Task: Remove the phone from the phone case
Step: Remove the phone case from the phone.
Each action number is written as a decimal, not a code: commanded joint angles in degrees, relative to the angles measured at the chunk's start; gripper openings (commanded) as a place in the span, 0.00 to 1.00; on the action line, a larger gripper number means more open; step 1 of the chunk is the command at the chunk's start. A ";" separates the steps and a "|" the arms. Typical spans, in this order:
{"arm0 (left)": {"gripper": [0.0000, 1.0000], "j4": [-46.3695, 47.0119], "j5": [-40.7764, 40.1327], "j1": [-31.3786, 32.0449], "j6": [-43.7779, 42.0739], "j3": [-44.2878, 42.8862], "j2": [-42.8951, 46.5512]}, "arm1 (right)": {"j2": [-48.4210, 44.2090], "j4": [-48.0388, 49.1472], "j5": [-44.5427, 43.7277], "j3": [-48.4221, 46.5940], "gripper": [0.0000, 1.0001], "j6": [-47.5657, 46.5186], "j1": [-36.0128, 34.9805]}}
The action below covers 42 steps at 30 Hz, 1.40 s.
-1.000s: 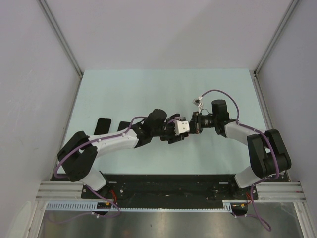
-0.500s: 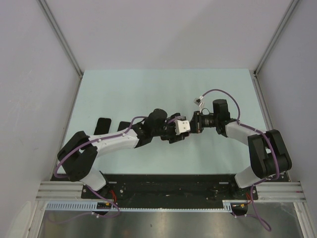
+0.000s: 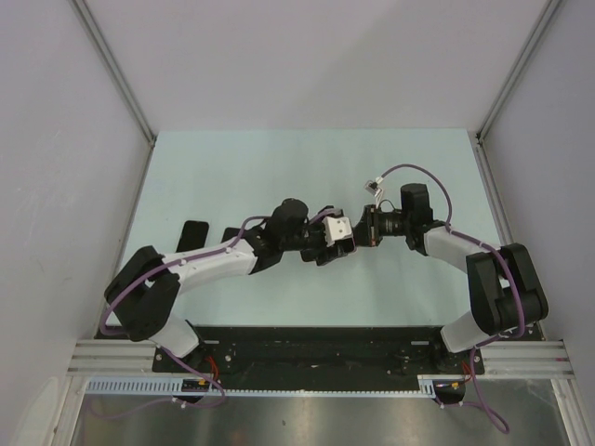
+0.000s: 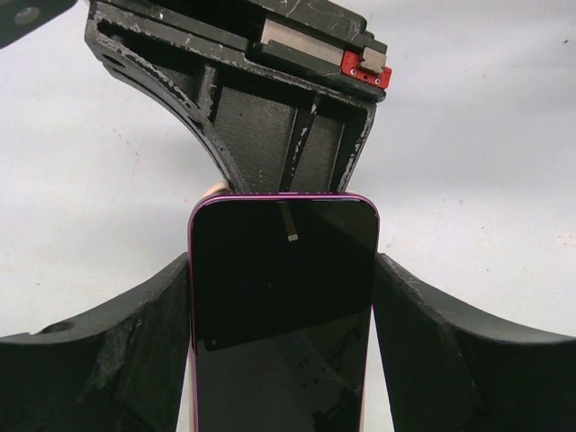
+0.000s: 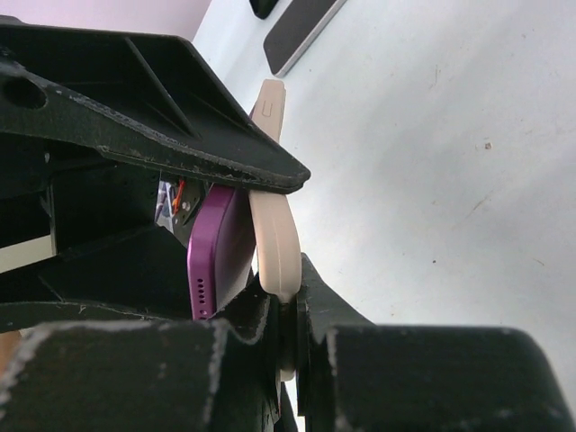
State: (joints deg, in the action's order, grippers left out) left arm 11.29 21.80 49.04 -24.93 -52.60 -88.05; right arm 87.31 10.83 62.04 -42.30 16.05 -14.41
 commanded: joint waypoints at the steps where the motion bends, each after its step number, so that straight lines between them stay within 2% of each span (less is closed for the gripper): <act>1: 0.43 4.09 5.08 -2.63 5.67 0.48 6.49 | -0.21 2.71 -6.93 -2.17 0.00 0.38 3.87; 8: 0.41 6.72 13.69 -4.12 7.87 2.23 8.16 | 0.41 2.88 -8.78 -2.17 0.00 0.82 4.39; 18: 0.40 8.22 21.78 -4.91 9.02 3.38 8.33 | 0.76 2.97 -9.13 -2.17 0.00 1.44 4.48; 25: 0.39 8.31 21.62 -4.91 7.00 4.08 9.74 | 2.08 4.28 -8.78 -2.17 0.00 4.24 5.62; 42: 0.40 8.22 13.54 -2.63 2.60 4.26 8.86 | 4.71 5.08 -6.93 -2.17 0.00 6.62 5.36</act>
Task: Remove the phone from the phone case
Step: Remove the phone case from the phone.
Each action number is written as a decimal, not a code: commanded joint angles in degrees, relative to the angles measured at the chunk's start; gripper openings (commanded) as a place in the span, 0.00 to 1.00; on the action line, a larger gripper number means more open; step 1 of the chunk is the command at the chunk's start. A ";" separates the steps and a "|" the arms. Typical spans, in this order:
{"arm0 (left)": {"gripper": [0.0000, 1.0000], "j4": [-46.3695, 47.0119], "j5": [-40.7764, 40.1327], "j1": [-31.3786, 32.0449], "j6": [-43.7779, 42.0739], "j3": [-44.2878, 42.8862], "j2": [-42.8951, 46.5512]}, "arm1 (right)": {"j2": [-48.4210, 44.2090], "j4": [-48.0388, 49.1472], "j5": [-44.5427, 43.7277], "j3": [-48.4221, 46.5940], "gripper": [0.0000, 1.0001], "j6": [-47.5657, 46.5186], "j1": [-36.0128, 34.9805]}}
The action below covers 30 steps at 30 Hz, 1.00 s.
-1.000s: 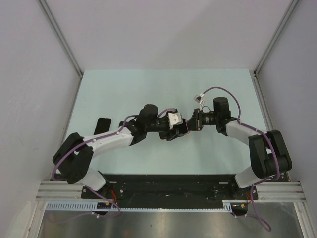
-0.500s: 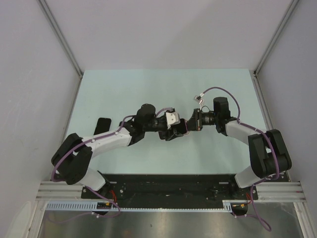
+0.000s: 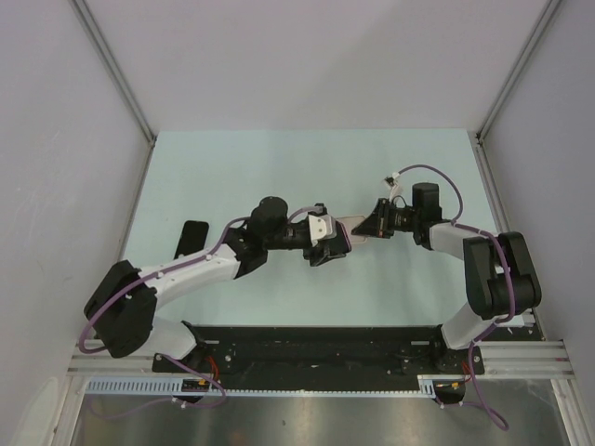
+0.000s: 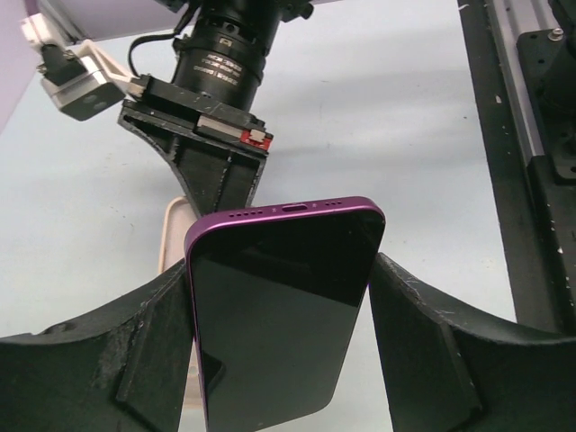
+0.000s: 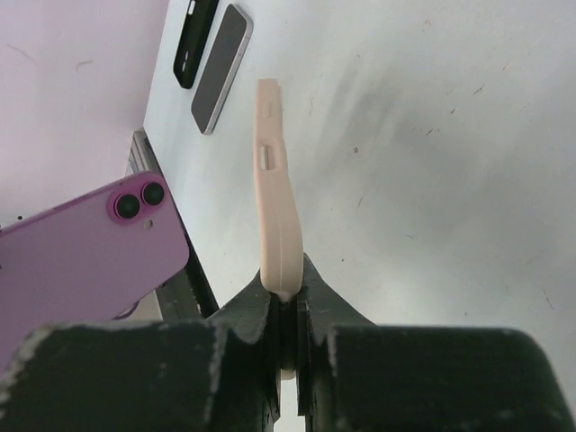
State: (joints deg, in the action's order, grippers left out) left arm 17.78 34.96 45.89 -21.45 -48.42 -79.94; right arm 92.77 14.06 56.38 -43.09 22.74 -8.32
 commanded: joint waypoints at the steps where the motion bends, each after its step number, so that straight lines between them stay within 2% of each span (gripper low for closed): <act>1: 0.40 1.73 -0.06 0.52 -0.87 0.00 0.67 | -1.01 1.76 -1.36 -1.38 0.00 -0.24 -0.74; 20: 0.42 -0.11 -11.49 0.26 0.88 -2.64 -3.55 | -3.56 0.61 -5.13 -1.38 0.00 -3.23 -0.21; 26: 0.41 -5.12 -10.79 -3.43 5.97 -5.80 -6.54 | -4.27 0.79 -7.60 -1.38 0.00 -3.32 0.58; 30: 0.38 -8.72 -9.91 -8.08 10.45 -7.82 -8.56 | -5.41 0.96 -8.65 -1.38 0.00 -3.41 1.28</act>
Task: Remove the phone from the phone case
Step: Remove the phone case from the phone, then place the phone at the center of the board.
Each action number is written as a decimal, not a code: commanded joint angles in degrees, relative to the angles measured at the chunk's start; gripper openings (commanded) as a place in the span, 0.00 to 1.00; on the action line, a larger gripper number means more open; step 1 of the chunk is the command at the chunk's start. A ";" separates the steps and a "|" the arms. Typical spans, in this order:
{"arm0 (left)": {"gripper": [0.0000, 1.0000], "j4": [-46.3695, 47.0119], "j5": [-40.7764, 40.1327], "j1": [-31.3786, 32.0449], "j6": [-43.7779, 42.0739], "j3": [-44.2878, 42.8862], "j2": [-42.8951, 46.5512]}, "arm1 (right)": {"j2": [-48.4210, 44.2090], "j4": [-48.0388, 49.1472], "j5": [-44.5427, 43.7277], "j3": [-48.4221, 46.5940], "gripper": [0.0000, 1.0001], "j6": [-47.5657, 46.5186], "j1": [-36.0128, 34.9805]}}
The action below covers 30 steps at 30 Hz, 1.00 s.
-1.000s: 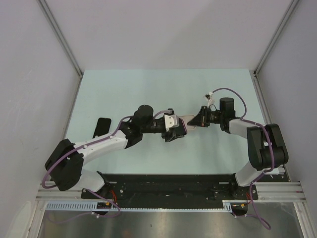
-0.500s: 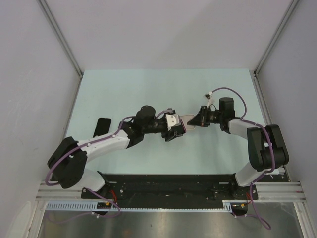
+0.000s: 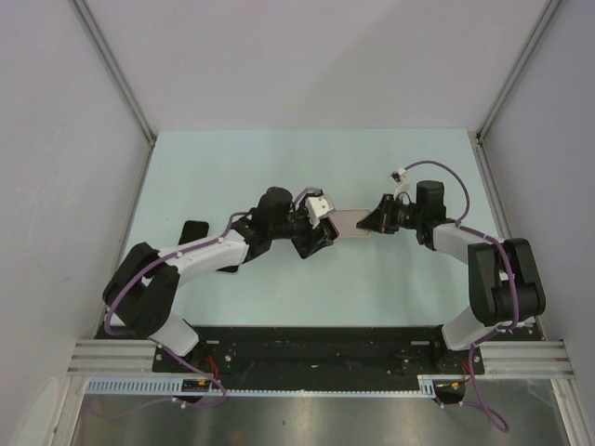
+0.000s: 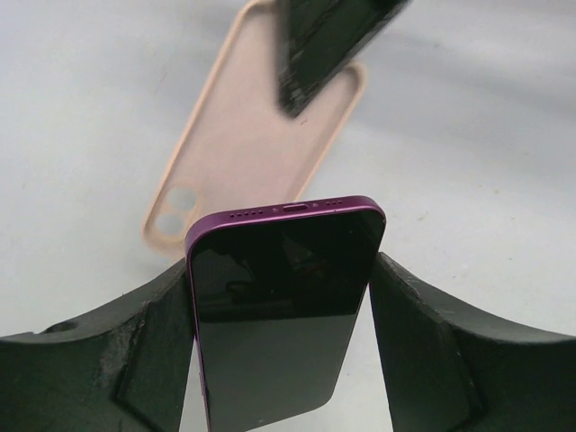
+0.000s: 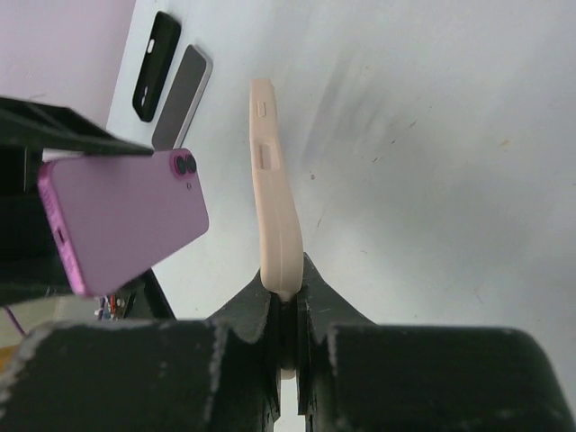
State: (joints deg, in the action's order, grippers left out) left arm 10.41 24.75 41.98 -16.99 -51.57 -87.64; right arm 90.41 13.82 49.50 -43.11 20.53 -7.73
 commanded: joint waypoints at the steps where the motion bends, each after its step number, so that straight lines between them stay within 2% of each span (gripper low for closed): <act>1: 0.38 -1.88 0.47 -4.97 6.88 -4.94 -1.13 | -3.40 1.20 -1.94 -1.45 0.00 -1.20 0.96; 8: 0.43 -6.20 -1.02 -9.54 15.74 -6.79 -5.00 | -3.84 1.20 -3.17 -1.36 0.00 -2.17 1.40; 16: 0.39 -6.46 -1.46 -10.42 27.44 -6.44 -9.04 | -4.10 0.85 -3.97 -1.36 0.00 -3.31 1.49; 30: 0.35 -6.72 -13.41 -10.42 39.49 -4.06 -11.41 | -4.37 0.59 -3.88 -1.36 0.00 -4.63 1.75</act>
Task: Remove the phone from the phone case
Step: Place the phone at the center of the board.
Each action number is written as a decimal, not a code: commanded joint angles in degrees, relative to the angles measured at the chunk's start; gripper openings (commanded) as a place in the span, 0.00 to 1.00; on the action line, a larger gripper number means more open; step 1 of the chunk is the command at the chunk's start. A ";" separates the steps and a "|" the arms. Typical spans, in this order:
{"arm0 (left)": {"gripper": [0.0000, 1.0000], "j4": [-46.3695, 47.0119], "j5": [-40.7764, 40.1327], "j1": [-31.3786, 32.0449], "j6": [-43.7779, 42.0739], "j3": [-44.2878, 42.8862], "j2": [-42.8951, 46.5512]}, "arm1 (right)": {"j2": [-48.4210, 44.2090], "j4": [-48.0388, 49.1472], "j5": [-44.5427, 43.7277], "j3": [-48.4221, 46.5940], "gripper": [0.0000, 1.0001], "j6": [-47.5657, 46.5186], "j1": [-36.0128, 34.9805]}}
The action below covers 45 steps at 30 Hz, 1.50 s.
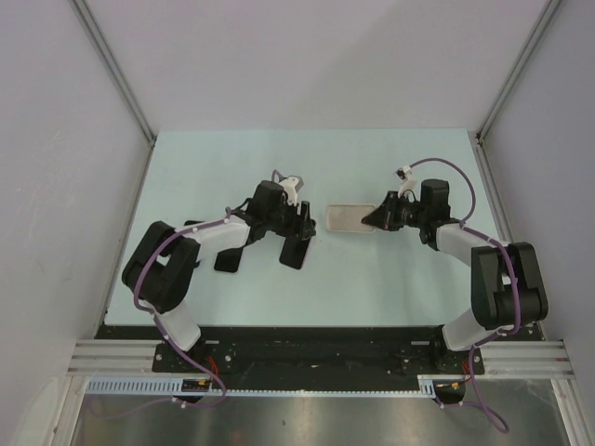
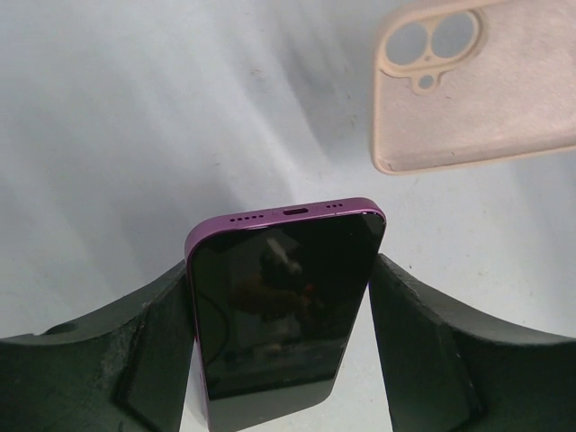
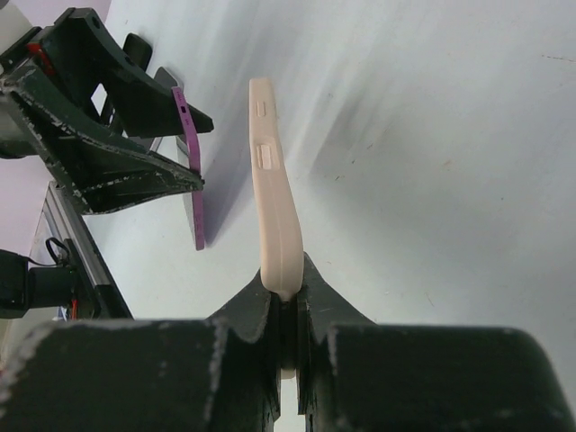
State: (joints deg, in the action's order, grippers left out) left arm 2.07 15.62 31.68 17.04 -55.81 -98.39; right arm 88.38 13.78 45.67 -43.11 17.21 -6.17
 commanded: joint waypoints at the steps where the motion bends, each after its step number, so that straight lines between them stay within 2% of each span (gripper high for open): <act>1: 0.35 1.45 -4.89 0.05 5.90 0.26 -0.84 | -2.42 0.55 0.03 -1.36 0.00 -1.39 0.20; 6: 0.33 1.45 -5.77 0.48 6.60 0.97 -1.81 | -2.51 0.72 0.21 -1.36 0.00 -1.48 0.29; 10: 0.44 2.06 -8.40 0.92 8.62 2.72 -1.81 | -2.69 0.55 0.21 -1.36 0.00 -1.65 0.46; 12: 0.45 2.15 -8.23 1.27 9.06 2.73 -1.89 | -2.86 0.55 0.12 -1.36 0.00 -1.92 0.46; 16: 0.53 2.24 -8.06 2.51 9.77 2.90 -2.51 | -3.03 0.55 0.30 -1.36 0.00 -1.92 0.55; 21: 0.56 2.50 -8.06 3.56 10.03 3.08 -4.09 | -3.30 0.46 0.38 -1.36 0.00 -2.01 0.55; 31: 0.84 3.38 -8.41 3.30 9.68 2.90 -6.29 | -4.00 0.46 1.17 -1.36 0.00 -2.01 0.73; 41: 0.96 3.47 -8.23 1.72 8.37 2.72 -4.72 | -4.53 0.37 1.18 -1.36 0.00 -1.92 1.08; 43: 1.00 2.77 -8.06 1.02 6.96 2.38 -3.92 | -4.70 0.46 1.26 -1.36 0.00 -2.01 1.25; 45: 1.00 1.54 -6.75 -0.30 4.69 2.11 -3.30 | -4.71 0.37 1.26 -1.36 0.00 -2.36 1.25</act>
State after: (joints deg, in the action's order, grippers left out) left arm 9.10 8.27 33.89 24.97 -53.32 -102.94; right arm 85.69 13.56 45.93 -43.11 15.79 -5.37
